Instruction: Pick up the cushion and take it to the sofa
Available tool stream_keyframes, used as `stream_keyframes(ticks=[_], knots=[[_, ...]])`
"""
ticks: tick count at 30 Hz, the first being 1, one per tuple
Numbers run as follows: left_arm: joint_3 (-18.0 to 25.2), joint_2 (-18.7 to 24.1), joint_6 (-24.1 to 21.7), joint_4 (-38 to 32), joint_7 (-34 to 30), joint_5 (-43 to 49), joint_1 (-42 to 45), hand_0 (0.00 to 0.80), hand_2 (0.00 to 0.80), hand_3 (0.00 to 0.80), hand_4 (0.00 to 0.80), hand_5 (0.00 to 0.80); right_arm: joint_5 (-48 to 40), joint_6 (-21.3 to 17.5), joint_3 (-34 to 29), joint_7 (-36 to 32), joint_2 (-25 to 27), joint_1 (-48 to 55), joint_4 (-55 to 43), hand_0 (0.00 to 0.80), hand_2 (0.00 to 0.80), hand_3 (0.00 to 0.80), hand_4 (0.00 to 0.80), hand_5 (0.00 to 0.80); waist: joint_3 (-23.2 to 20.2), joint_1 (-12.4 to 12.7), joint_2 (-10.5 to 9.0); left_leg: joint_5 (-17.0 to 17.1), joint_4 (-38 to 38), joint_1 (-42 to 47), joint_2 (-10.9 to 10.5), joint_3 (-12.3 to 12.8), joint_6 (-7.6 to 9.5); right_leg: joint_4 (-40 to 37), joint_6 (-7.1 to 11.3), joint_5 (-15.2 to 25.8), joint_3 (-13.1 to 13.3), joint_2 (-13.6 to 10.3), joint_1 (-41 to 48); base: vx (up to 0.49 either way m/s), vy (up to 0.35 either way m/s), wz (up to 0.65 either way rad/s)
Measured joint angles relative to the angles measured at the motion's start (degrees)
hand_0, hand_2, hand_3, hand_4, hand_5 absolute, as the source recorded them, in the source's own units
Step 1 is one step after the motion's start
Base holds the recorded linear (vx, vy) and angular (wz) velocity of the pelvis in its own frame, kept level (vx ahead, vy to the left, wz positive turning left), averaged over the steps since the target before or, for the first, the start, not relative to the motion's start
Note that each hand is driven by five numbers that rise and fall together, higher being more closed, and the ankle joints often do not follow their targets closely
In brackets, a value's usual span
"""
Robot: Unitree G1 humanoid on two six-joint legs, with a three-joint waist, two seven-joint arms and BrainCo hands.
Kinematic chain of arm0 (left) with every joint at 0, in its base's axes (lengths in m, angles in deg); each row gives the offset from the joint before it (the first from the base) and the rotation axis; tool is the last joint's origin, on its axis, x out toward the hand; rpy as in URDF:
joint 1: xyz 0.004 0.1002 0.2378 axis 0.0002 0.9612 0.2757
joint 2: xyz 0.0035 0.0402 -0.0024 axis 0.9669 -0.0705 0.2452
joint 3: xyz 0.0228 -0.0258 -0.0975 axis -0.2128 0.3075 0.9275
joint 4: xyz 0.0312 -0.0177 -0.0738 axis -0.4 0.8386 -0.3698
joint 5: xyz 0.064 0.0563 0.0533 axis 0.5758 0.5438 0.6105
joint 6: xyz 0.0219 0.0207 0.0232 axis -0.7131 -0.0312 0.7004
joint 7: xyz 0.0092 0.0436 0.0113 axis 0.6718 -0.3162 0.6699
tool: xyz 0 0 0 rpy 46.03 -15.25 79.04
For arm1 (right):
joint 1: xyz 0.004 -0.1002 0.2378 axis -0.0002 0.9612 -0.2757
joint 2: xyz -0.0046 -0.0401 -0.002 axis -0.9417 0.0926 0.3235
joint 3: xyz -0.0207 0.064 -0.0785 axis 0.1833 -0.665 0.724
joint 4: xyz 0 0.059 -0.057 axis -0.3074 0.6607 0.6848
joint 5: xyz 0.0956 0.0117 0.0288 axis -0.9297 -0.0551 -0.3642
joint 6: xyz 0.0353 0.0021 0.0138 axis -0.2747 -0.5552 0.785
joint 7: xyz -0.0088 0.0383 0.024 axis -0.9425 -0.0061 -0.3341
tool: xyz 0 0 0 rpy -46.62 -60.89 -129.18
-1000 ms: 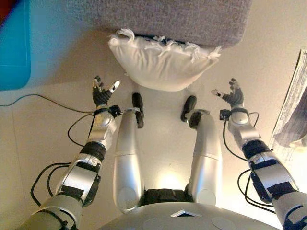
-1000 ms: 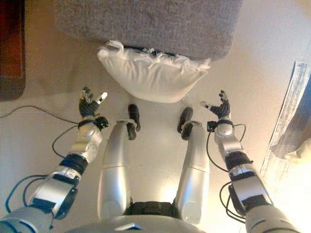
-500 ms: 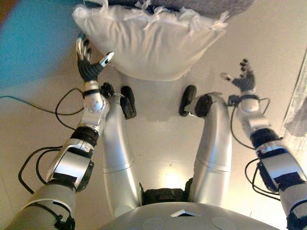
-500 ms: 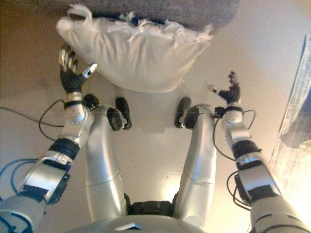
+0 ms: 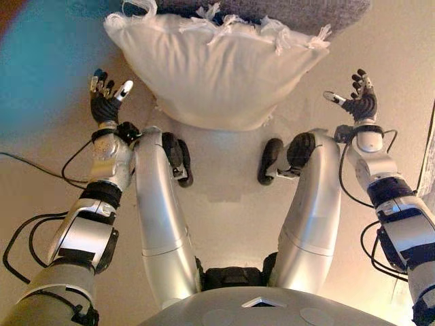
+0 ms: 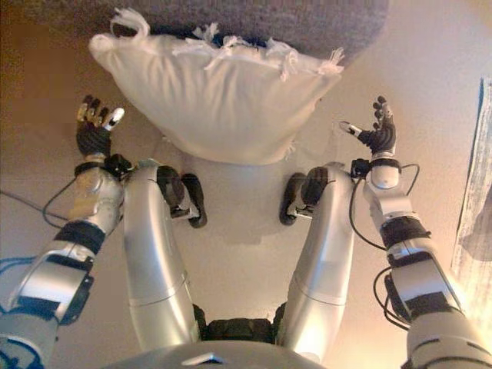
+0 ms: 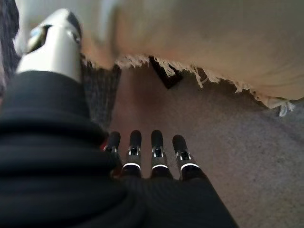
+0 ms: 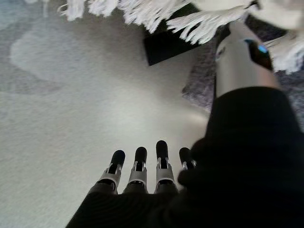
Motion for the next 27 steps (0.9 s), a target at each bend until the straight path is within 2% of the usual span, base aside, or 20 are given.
stream_keyframes(ticks=[4,9,12,15,27], knots=[[-0.09,0.18,1.21,-0.16,-3.26,-2.62,0.23,0.000,0.000,0.000,0.000,0.000,-1.35,-0.89,0.11,-4.90,0.78,2.02,-2.70,0.000,0.000,0.000,0.000,0.000,0.00,-0.18,0.01,-1.40,3.46,0.43,-0.05,-0.58,0.14,3.23,0.67,-1.28,0.75,0.00,0.74,0.038,0.000,0.02],[-0.08,1.22,3.39,-0.21,-7.22,-4.89,0.28,0.000,0.000,0.000,0.000,0.000,-2.08,-1.20,0.98,-9.01,0.87,1.88,-3.29,0.000,0.000,0.000,0.000,0.000,0.00,-1.19,0.01,-1.66,5.68,0.46,-0.04,-1.01,0.15,5.44,0.65,-1.64,1.22,-0.07,0.82,0.043,0.008,0.01],[-0.27,2.19,5.50,-0.25,-10.96,-7.11,0.20,0.000,0.000,0.000,0.000,0.000,-4.27,-0.68,1.87,-11.13,1.09,1.77,-4.39,0.000,0.000,0.000,0.000,0.000,0.01,-1.39,0.04,-2.01,7.61,0.67,-0.02,-1.43,-0.07,7.50,0.64,-2.05,1.80,0.05,0.82,0.048,0.007,0.01],[-1.02,2.36,5.66,-1.69,-13.62,-8.08,0.00,0.000,0.000,0.000,0.000,0.000,-5.32,0.81,2.24,-12.66,0.86,1.07,-4.39,0.000,0.000,0.000,0.000,0.000,0.01,-1.56,0.06,-2.05,8.57,0.85,0.17,-1.77,-0.15,8.71,0.57,-2.09,2.21,0.39,0.81,0.041,0.006,-0.01],[-3.01,1.67,6.79,-2.40,-12.05,-7.54,-3.21,0.000,0.000,0.000,0.000,0.000,-5.34,5.60,2.70,-12.03,-0.08,-0.57,-4.40,0.000,0.000,0.000,0.000,0.000,-0.03,-2.28,0.15,-2.06,8.41,1.46,0.49,-1.63,-0.15,8.87,0.51,-2.13,2.56,0.40,1.53,0.069,0.016,0.02]])
